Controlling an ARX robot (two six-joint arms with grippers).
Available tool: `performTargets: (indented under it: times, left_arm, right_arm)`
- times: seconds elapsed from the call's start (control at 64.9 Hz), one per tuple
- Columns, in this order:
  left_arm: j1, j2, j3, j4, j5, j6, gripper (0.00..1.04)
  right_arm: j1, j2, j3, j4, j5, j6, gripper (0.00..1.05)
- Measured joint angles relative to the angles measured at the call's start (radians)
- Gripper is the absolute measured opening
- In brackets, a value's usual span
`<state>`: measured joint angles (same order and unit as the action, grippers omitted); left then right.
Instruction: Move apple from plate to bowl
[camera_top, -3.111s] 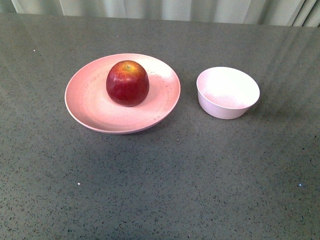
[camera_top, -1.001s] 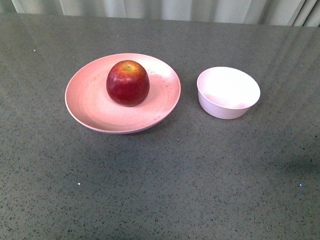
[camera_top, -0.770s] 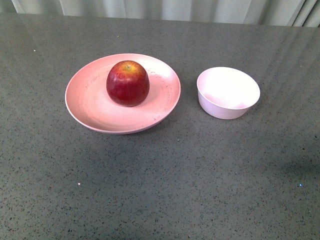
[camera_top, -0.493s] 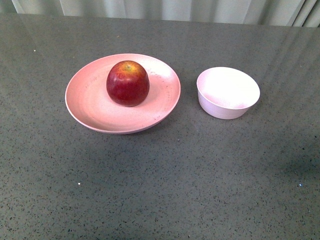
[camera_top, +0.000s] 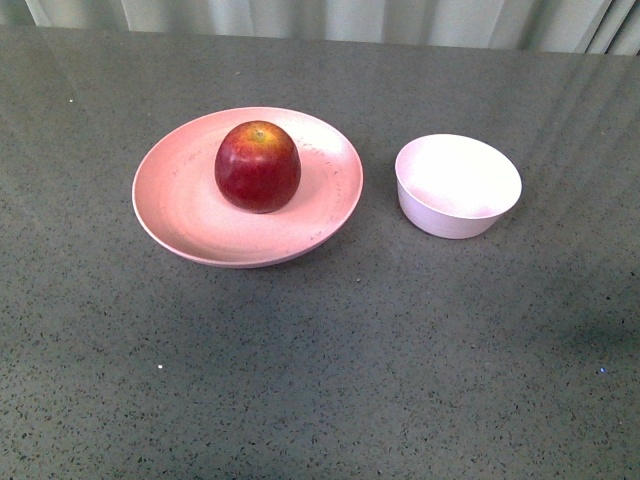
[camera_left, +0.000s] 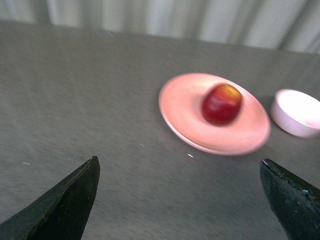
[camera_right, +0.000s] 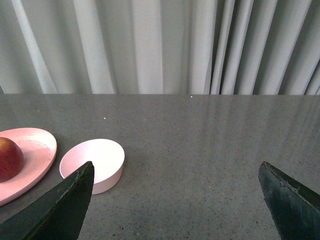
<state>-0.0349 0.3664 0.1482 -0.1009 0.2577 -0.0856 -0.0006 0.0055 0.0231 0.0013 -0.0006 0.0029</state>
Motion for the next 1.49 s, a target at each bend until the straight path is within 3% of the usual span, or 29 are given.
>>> performTargets:
  times: [0.246,0.462,0.77,1.494]
  left_arm:
    - [-0.208,0.623,0.166,0.498,-0.129,-0.053,0.96]
    - [-0.323,1.083,0.355,0.689,-0.208,-0.066,0.96]
    - [-0.39,1.407,0.55,0.709,-0.261,-0.084,0.96]
    - [-0.426,1.649,0.775,0.632,-0.361,-0.034,0.96]
  right_arm:
    - [0.0,0.0,0.0,0.0,0.001,0.0,0.96]
    - [0.0,0.0,0.0,0.0,0.001,0.0,0.96]
    - [0.0,0.0,0.0,0.0,0.001,0.0,0.96]
    - [0.0,0.0,0.0,0.0,0.001,0.0,0.96]
